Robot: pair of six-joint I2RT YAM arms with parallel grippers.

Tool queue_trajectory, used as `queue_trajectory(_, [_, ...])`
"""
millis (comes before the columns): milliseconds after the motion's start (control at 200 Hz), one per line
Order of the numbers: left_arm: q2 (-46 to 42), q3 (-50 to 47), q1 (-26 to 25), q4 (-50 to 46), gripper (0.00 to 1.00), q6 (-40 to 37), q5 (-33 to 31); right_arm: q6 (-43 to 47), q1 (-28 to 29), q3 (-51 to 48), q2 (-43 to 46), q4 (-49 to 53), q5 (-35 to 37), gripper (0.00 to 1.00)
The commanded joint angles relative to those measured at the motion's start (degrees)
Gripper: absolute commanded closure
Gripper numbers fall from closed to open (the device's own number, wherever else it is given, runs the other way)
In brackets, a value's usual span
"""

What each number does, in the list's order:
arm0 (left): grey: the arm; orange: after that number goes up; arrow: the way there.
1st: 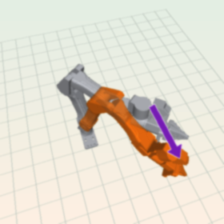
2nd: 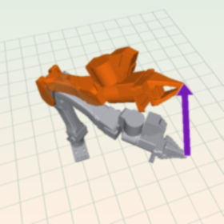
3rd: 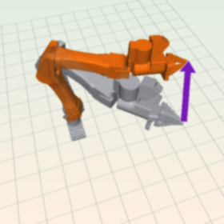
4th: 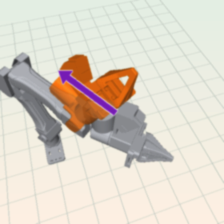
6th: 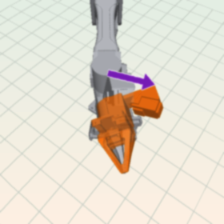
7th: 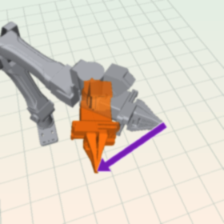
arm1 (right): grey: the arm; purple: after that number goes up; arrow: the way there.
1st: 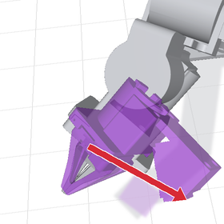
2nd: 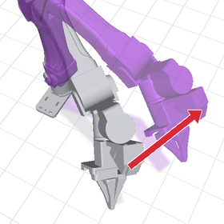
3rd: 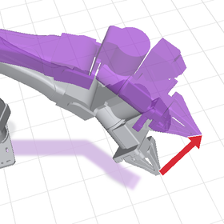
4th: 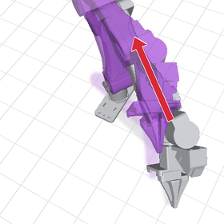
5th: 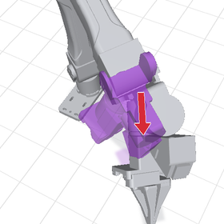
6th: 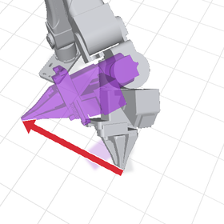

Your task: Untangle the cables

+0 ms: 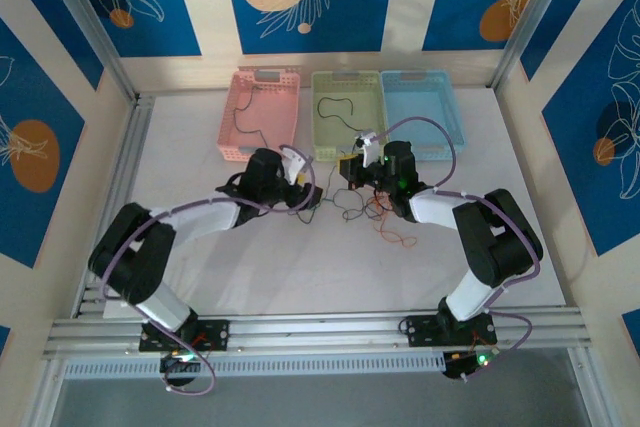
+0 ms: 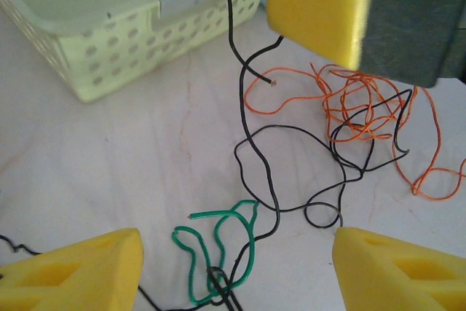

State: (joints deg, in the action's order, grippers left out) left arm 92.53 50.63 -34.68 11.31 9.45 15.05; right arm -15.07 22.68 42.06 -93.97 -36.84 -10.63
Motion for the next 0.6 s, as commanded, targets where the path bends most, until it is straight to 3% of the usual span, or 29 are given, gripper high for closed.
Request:
queue_trajectory(0, [3.5,4.6,0.4,-5.6,0.34,7.8,3.6,0.3,0.2,0.7,0.1,-0.7,0.5,1.00])
queue_trajectory(280, [10.2,10.8,0.8,-10.7,0.41,13.6,0.3,1.2,0.6,0.9,0.2,-0.2,0.6,1.00])
queue_trajectory(595, [15.5,14.4,1.8,-11.2,0.45,16.5,2.7,2.3,1.4,1.3,0.0,0.6,0.8,1.00])
